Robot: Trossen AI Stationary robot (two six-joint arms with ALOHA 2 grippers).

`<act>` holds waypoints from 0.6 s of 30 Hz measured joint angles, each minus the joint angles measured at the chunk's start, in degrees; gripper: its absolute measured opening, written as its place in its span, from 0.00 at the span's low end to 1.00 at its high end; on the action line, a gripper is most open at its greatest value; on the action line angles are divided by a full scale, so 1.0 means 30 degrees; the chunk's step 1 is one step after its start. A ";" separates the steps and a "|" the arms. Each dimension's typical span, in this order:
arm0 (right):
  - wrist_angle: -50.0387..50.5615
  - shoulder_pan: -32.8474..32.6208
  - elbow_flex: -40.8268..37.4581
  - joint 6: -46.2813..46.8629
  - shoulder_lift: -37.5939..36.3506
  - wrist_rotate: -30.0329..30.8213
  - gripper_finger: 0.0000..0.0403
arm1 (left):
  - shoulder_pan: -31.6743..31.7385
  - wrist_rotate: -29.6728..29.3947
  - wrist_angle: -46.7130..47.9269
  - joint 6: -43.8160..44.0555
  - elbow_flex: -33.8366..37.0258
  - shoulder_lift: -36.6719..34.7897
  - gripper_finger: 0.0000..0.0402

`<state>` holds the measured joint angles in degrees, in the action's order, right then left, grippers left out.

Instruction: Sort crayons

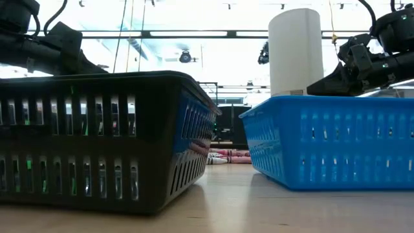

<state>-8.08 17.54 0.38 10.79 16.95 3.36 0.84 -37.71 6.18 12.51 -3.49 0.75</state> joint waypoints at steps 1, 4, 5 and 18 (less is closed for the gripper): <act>0.0000 0.0000 0.0000 -0.0001 0.0003 -0.0004 0.20 | 0.0000 0.0006 -0.0020 0.0227 0.0007 0.0000 0.03; -0.0006 0.0000 0.0000 -0.0005 0.0003 -0.0007 0.20 | -0.0006 0.0006 -0.0227 0.1489 0.0033 0.0000 0.03; -0.0001 0.0000 -0.0006 -0.0004 0.0003 -0.0004 0.20 | 0.0001 0.0010 -0.0345 0.2007 0.0047 -0.0001 0.03; -0.0645 0.0000 0.0000 -0.0007 0.0006 0.0000 0.20 | 0.0001 -0.0131 -0.3534 0.7739 0.0051 0.0001 0.03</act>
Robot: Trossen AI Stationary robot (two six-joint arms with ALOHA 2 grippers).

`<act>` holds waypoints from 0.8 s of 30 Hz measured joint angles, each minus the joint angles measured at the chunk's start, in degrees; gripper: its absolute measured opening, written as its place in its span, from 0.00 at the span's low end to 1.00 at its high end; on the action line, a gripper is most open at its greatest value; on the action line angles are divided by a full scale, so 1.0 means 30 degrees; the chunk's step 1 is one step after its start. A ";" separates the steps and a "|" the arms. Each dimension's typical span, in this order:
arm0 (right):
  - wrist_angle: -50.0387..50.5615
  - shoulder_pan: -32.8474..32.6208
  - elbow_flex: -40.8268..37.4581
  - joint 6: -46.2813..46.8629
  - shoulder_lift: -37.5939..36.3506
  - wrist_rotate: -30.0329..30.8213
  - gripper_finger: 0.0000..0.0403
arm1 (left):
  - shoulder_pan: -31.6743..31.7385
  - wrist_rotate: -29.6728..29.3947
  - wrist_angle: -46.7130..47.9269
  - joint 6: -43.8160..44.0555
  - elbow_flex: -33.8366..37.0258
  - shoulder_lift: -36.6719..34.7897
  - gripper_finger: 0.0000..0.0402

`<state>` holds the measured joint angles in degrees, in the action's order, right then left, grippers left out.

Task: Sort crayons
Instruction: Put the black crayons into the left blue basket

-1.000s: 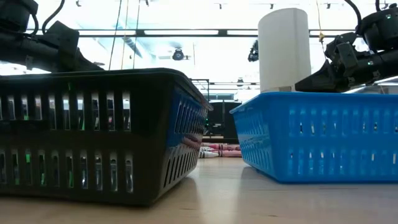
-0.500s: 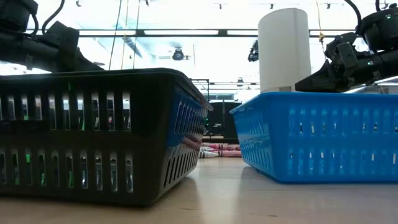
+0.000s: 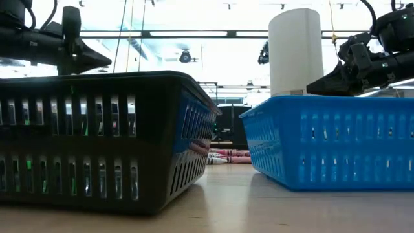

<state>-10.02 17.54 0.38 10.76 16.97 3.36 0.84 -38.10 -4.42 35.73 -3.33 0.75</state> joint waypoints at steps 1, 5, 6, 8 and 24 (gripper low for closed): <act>-0.0551 0.0014 -0.0007 0.0007 0.0000 0.0000 0.20 | 0.0000 -0.0051 -0.0341 0.0179 0.0000 0.0001 0.03; -0.3932 0.0109 -0.0002 0.0632 0.0000 0.0595 0.20 | -0.0004 -0.0082 -0.1167 0.1201 -0.0022 -0.0006 0.03; -0.4929 0.0119 -0.0005 0.1257 0.0028 0.1055 0.20 | 0.0000 -0.0089 -0.1189 0.1563 -0.0022 -0.0006 0.03; -0.6331 0.0195 -0.0003 0.3218 0.0130 0.2541 0.20 | 0.0000 -0.0096 -0.1204 0.2326 -0.0022 -0.0006 0.03; -0.7466 0.0536 0.1060 1.6506 0.4106 0.3326 0.20 | -0.0002 -0.0129 -0.4781 0.7556 -0.0029 0.0001 0.03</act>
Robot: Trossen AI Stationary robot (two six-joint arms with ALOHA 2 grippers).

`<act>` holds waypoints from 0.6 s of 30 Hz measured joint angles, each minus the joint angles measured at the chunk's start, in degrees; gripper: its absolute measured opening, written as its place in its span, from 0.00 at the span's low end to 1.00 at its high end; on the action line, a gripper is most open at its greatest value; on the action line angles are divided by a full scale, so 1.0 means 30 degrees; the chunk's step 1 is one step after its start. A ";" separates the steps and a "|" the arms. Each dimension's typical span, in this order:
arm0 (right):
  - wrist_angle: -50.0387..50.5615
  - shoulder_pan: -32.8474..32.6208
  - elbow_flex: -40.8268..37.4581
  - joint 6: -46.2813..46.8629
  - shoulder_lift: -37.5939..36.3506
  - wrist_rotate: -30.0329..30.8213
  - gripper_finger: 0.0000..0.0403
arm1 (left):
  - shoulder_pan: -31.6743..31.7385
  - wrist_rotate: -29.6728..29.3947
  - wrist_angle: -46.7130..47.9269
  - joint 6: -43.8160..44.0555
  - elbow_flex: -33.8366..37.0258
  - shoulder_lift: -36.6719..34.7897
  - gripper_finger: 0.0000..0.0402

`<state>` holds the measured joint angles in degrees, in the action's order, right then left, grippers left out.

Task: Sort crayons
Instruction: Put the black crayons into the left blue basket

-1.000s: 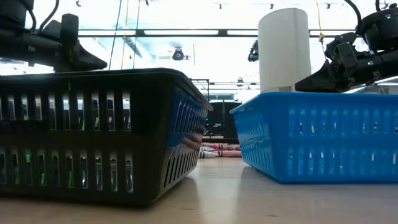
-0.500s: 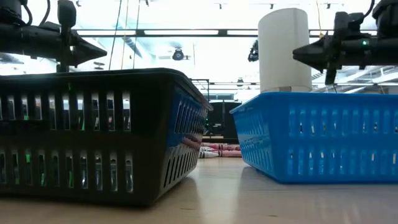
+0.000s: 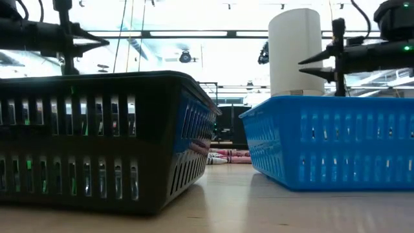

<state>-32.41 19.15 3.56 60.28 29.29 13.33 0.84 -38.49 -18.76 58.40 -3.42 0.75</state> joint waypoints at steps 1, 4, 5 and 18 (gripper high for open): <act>-0.0127 -0.0085 0.0450 -0.0182 0.0480 -0.0309 0.20 | 0.0002 0.0142 -0.0393 0.0021 -0.0007 0.0000 0.03; -0.0571 -0.0384 0.2012 -0.1396 0.2051 -0.0412 0.20 | -0.0002 0.0985 -0.1221 -0.0274 -0.0007 0.0007 0.03; -0.0580 -0.0406 0.2580 -0.1711 0.2601 -0.0374 0.20 | -0.0006 0.1248 -0.1311 -0.0294 -0.0015 0.0007 0.03; -0.0462 0.0474 0.8116 -0.4913 0.9182 -0.4522 0.20 | -0.0006 0.2771 -0.0895 -0.2305 -0.2575 0.2938 0.03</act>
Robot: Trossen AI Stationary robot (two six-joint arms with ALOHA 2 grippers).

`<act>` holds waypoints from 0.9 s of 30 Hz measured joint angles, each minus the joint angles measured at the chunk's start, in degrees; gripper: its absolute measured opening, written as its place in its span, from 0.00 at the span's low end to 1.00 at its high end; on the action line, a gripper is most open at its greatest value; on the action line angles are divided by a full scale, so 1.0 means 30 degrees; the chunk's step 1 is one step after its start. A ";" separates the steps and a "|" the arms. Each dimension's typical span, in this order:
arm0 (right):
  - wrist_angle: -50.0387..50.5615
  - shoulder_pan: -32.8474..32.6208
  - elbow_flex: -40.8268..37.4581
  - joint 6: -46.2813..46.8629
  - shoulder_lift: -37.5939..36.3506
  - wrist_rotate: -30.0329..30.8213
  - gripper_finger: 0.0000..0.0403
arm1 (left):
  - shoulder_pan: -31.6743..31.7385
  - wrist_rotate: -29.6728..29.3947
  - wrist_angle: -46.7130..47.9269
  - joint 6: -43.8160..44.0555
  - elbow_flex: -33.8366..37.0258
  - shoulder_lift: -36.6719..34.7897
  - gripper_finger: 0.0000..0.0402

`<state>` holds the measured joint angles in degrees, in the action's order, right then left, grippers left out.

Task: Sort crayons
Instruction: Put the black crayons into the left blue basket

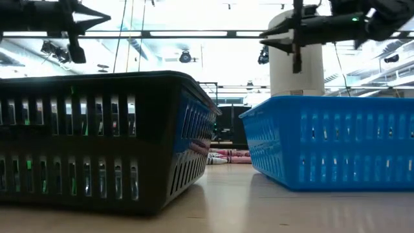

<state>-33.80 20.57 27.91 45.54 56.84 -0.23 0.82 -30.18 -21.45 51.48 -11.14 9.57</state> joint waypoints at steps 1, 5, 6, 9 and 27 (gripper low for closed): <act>-0.0003 0.0075 0.0351 -0.0087 0.0379 -0.0025 0.20 | 0.0000 -0.0007 0.0280 -0.0217 -0.0423 0.0539 0.03; 0.0007 0.0402 0.1690 -0.1178 0.1622 -0.1212 0.20 | 0.0000 0.0012 0.0671 -0.0821 -0.1915 0.2604 0.03; 0.0024 0.0456 0.2060 -0.1644 0.1906 -0.1859 0.20 | 0.0000 0.0081 0.0778 -0.0969 -0.2266 0.3109 0.03; 0.0795 0.0477 0.3320 -0.2933 0.2650 -0.3107 0.20 | 0.0000 0.0490 0.1998 -0.1093 -0.3442 0.4460 0.03; 1.3892 0.0545 0.9955 -0.7542 0.6176 -0.4483 0.20 | 0.1262 0.1906 1.2656 -0.1931 -0.9214 0.9428 0.07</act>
<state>7.87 22.21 57.77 22.92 75.36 -13.68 4.60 -24.46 16.52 45.69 -38.79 37.85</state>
